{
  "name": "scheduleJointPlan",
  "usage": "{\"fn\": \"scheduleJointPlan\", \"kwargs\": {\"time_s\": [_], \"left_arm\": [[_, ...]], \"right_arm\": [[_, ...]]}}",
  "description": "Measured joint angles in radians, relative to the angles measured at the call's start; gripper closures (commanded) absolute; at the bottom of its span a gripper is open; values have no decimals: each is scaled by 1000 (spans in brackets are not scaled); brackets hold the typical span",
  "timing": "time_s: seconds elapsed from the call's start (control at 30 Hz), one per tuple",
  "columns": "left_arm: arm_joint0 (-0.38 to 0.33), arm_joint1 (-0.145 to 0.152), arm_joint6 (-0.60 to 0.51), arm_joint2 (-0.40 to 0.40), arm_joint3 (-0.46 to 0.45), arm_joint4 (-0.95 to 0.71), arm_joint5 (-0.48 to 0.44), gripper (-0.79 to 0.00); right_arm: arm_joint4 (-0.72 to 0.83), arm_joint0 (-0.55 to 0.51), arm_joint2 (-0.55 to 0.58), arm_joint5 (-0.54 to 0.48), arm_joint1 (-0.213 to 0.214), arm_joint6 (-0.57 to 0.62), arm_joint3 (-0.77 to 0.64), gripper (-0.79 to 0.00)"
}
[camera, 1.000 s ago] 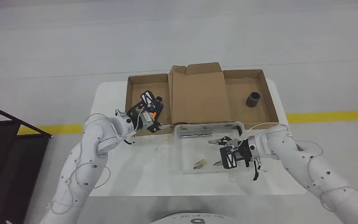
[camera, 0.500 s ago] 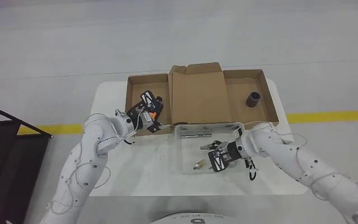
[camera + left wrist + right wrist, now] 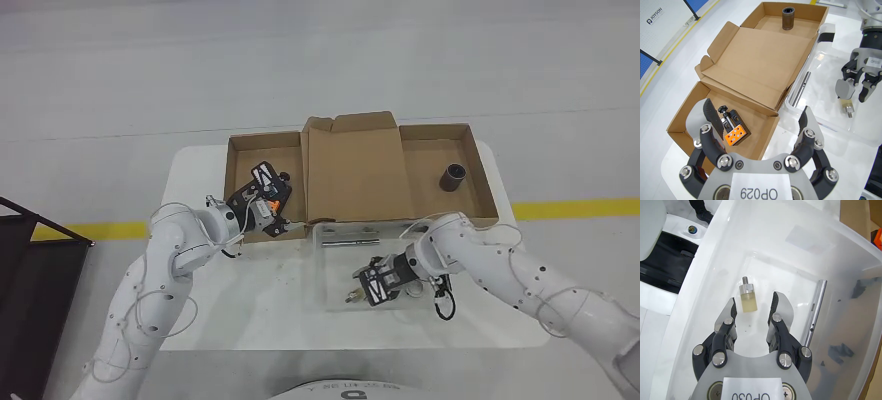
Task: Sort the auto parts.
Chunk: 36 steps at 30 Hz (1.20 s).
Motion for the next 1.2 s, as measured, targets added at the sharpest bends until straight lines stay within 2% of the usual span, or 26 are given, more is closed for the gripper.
{"fn": "scheduleJointPlan", "kwargs": {"time_s": [0.4, 0.9, 1.0, 1.07, 1.13, 1.2], "left_arm": [[0, 0, 0, 0, 0, 0, 0, -785], [0, 0, 0, 0, 0, 0, 0, -785], [0, 0, 0, 0, 0, 0, 0, -785], [0, 0, 0, 0, 0, 0, 0, -785], [0, 0, 0, 0, 0, 0, 0, -785], [0, 0, 0, 0, 0, 0, 0, -785]], "right_arm": [[72, 84, -85, 0, -44, 74, 59, -357], [117, 118, -124, 0, -81, 157, 86, -360], [119, 122, -130, 0, -87, 171, 86, -388], [121, 125, -132, 0, -89, 178, 86, -557], [121, 127, -134, 0, -92, 186, 84, -566], [121, 127, -136, 0, -95, 193, 81, -542]]}}
